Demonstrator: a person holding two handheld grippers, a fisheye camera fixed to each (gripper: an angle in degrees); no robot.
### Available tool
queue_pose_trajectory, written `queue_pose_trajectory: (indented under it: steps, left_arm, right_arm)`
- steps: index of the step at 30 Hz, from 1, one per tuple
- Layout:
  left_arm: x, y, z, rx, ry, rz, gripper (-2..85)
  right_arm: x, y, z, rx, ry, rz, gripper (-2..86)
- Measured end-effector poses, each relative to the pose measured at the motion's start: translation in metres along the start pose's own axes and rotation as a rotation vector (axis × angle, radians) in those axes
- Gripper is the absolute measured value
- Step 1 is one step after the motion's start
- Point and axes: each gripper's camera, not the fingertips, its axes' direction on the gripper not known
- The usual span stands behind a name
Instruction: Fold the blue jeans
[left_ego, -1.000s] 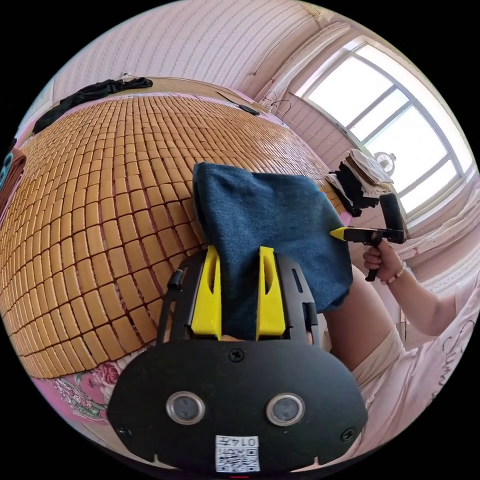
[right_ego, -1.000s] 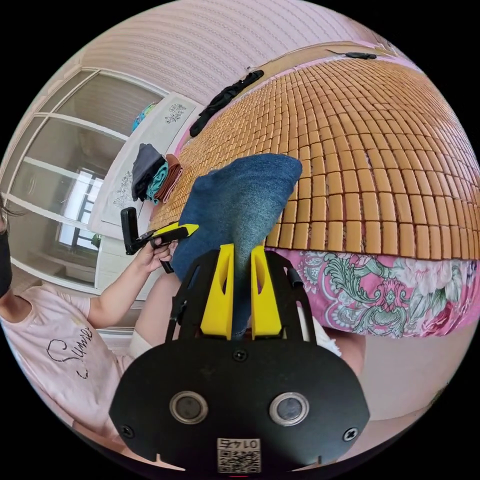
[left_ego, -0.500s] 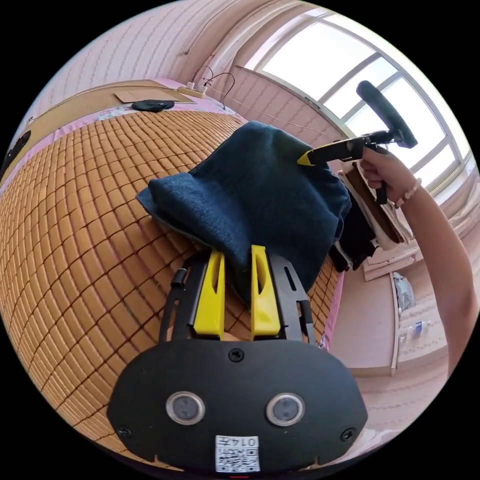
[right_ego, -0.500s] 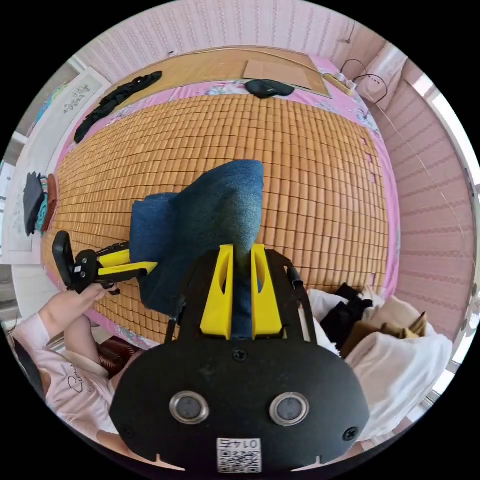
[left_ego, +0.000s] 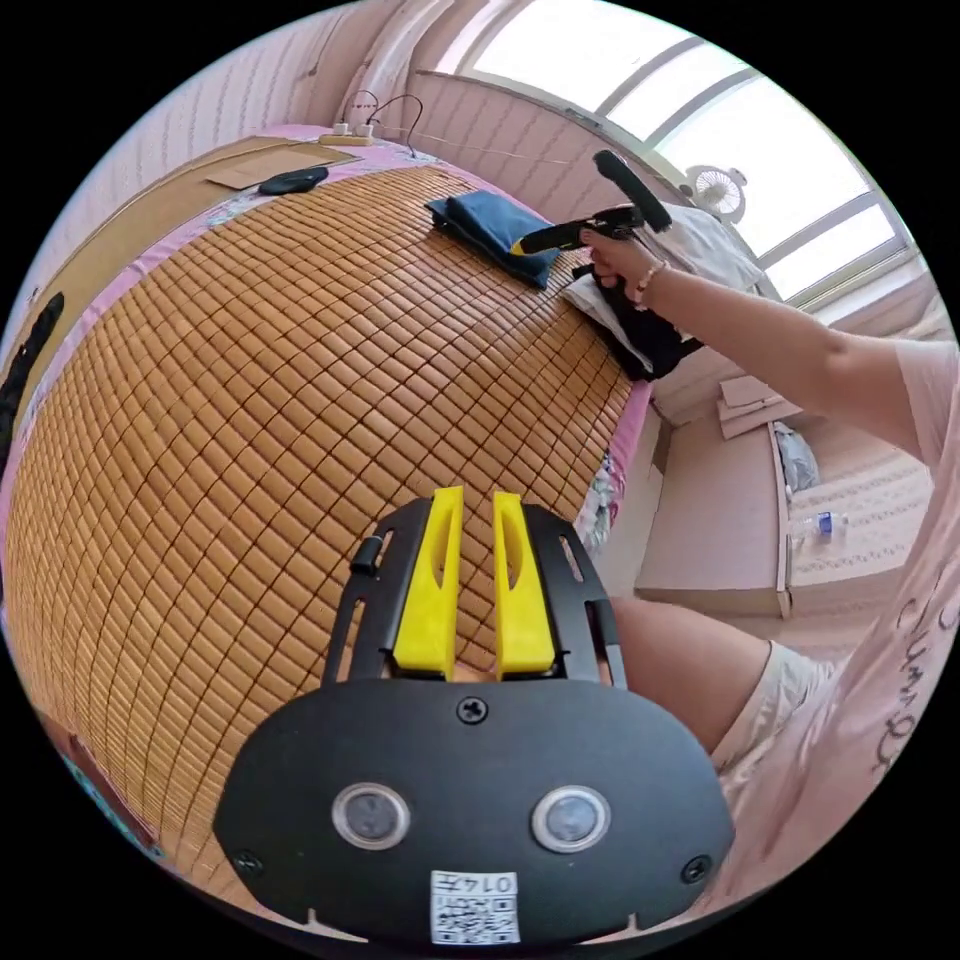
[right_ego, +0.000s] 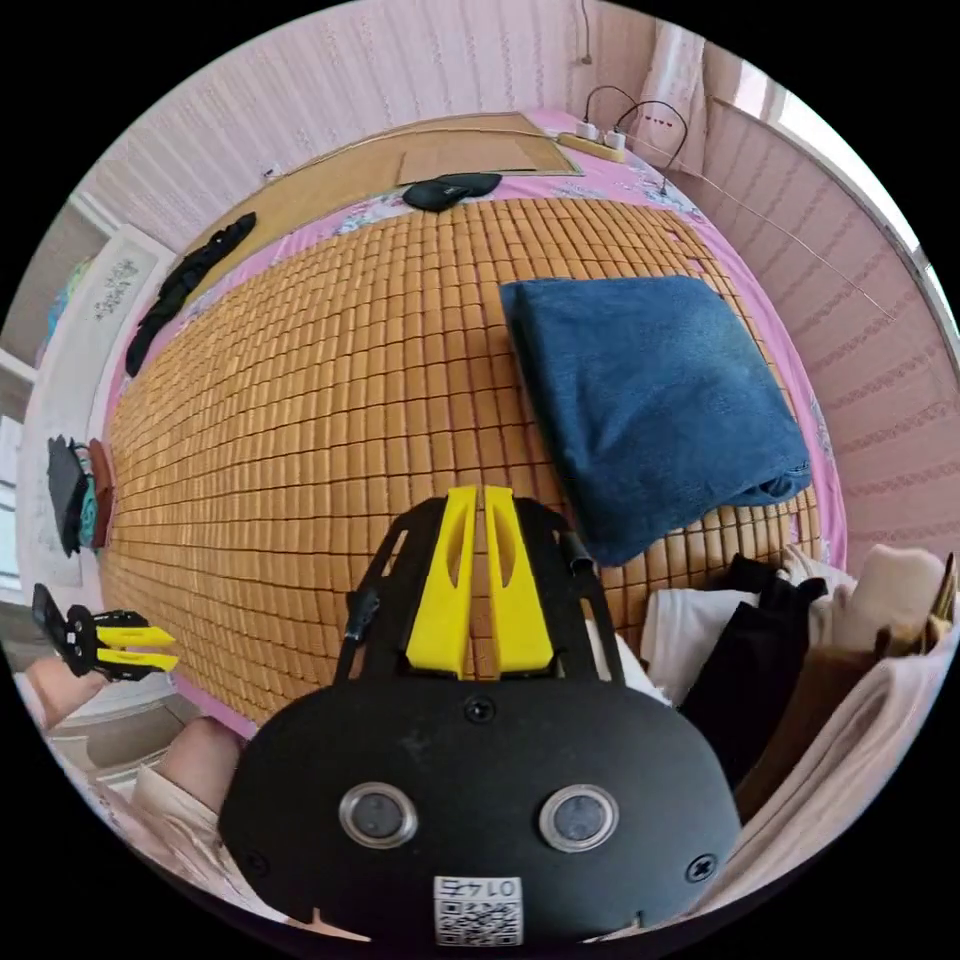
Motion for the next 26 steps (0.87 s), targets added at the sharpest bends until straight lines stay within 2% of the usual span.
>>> queue_pose_trajectory:
  steps: [1,3,5,6,7,8,11,14,17,20,22,26]
  left_arm:
    - [0.006,0.042,-0.038,0.002,-0.011,-0.067,5.2]
    - [0.017,0.105,-0.099,0.026,-0.047,-0.206,4.9]
    - [0.039,0.181,-0.178,0.061,-0.151,-0.346,3.3]
    - [0.045,0.197,-0.197,0.064,-0.202,-0.351,2.3]
    - [0.05,0.225,-0.234,0.075,-0.334,-0.403,0.2]
    - [0.047,0.25,-0.273,0.128,-0.424,-0.473,-0.3]
    - [0.038,0.306,-0.369,0.36,-0.489,-0.553,-0.8]
    - [0.047,0.355,-0.447,0.513,-0.59,-0.512,-0.8]
    - [0.048,0.391,-0.495,0.542,-0.659,-0.44,-0.3]
    - [0.043,0.416,-0.529,0.561,-0.594,-0.385,0.7]
    - [0.043,0.425,-0.545,0.568,-0.546,-0.354,1.2]
    - [0.05,0.442,-0.565,0.626,-0.556,-0.349,3.1]
  right_arm:
    - [-0.023,0.033,-0.027,0.036,-0.13,-0.042,2.0]
    - [-0.07,0.092,-0.065,0.05,-0.2,-0.125,2.6]
    - [-0.134,0.173,-0.102,-0.067,-0.193,-0.208,4.7]
    - [-0.147,0.192,-0.11,-0.108,-0.196,-0.204,5.2]
    - [-0.17,0.225,-0.129,-0.182,-0.228,-0.19,4.6]
    - [-0.188,0.252,-0.151,-0.223,-0.278,-0.157,4.2]
    - [-0.229,0.281,-0.218,-0.18,-0.291,-0.128,3.5]
    - [-0.268,0.282,-0.292,-0.015,-0.154,-0.168,3.2]
    - [-0.294,0.292,-0.35,0.193,-0.063,-0.114,4.7]
    - [-0.311,0.302,-0.379,0.241,-0.166,-0.056,4.6]
    - [-0.328,0.308,-0.396,0.298,-0.21,-0.111,4.7]
    - [-0.365,0.303,-0.409,0.264,-0.127,-0.275,7.2]
